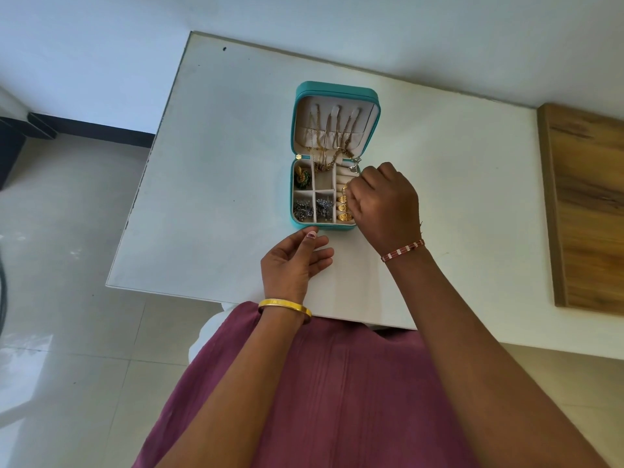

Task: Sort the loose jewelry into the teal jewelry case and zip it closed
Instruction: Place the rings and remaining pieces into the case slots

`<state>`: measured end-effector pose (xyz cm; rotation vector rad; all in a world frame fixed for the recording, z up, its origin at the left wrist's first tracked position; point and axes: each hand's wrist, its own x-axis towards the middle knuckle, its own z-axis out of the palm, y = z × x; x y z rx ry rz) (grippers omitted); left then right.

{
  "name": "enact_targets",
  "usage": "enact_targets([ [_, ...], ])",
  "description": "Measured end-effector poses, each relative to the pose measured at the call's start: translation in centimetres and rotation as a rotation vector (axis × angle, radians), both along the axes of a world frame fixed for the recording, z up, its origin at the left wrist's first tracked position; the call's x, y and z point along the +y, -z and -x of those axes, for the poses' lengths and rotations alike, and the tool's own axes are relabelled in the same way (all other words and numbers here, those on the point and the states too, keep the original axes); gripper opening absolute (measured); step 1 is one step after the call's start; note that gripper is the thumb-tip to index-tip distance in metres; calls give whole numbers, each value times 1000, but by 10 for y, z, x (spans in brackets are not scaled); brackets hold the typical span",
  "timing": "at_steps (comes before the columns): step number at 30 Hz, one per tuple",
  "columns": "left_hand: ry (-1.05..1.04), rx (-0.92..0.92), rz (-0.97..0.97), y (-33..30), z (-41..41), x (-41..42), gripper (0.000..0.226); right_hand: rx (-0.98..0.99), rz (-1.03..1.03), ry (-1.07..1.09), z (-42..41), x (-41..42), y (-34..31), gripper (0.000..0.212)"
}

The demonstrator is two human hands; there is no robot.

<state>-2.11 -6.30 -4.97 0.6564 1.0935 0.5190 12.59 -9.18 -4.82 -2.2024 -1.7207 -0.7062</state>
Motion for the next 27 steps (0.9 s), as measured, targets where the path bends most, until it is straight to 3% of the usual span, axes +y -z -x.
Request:
enact_targets([
  [6, 1, 3, -3, -1, 0, 0, 14, 208, -50, 111, 1, 0, 3, 9],
  [17, -6, -3, 3, 0, 0, 0, 10, 83, 21, 0, 0, 3, 0, 13],
  [23, -3, -6, -1, 0, 0, 0, 13, 201, 84, 4, -1, -7, -2, 11],
  [27, -2, -12, 1, -1, 0, 0, 11, 280, 126, 46, 2, -18, 3, 22],
])
